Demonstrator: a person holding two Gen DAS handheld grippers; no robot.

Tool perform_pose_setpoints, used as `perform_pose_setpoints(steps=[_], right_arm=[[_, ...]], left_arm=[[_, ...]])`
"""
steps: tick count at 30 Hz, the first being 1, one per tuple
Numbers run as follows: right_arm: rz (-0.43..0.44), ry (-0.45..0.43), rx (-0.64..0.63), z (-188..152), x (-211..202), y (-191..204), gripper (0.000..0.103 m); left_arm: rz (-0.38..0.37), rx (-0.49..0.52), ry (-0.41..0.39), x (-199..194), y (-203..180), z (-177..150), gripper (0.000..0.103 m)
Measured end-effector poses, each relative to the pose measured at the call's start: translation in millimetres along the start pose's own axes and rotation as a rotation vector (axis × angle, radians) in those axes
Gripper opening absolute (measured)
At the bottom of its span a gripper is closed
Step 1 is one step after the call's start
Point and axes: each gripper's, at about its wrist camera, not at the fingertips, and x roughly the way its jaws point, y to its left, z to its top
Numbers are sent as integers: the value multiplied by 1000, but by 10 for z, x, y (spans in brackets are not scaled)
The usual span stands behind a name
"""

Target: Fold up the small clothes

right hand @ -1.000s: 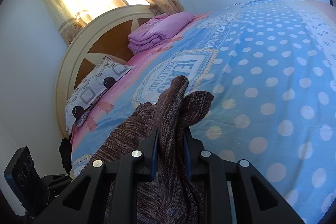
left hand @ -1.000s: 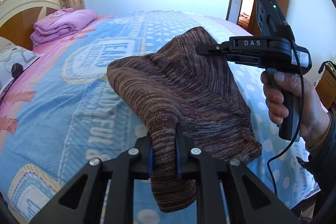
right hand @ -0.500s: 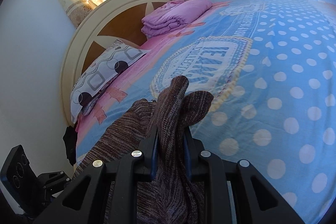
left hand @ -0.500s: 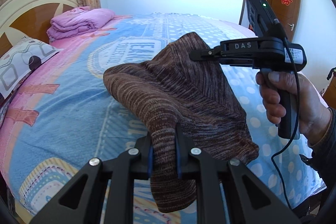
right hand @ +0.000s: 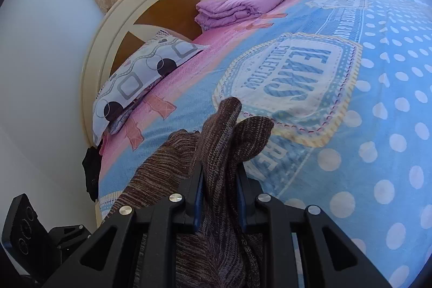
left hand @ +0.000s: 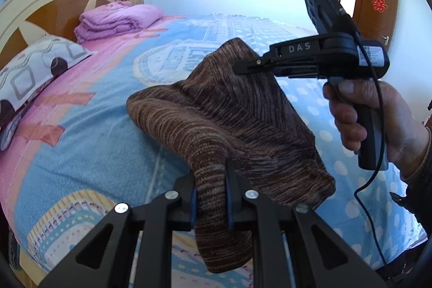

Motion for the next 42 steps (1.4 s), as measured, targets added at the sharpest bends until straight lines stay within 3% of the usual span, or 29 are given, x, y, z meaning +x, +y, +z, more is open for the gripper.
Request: perform_pose_setpoints(steps=[14, 24, 32, 36, 38, 40, 42], right_arm=[[-3, 18, 22, -41, 262, -4, 21], [-63, 21, 105, -83, 343, -350, 21], [-87, 39, 170, -217, 477, -630, 22], [-75, 35, 197, -246, 490, -689, 25], [-74, 32, 197, -263, 460, -692, 26], [-81, 19, 187, -297, 392, -673, 28], [-94, 4, 163, -331, 316, -626, 28]], left_arm=[[16, -24, 20, 76, 94, -197, 17], [46, -26, 58, 226, 102, -337, 19], [104, -9, 56, 297, 74, -407, 37], [156, 42, 43, 279, -23, -443, 39], [184, 44, 45, 241, -36, -438, 50], [205, 69, 28, 159, -76, -421, 51], [224, 100, 9, 76, -109, -394, 61]])
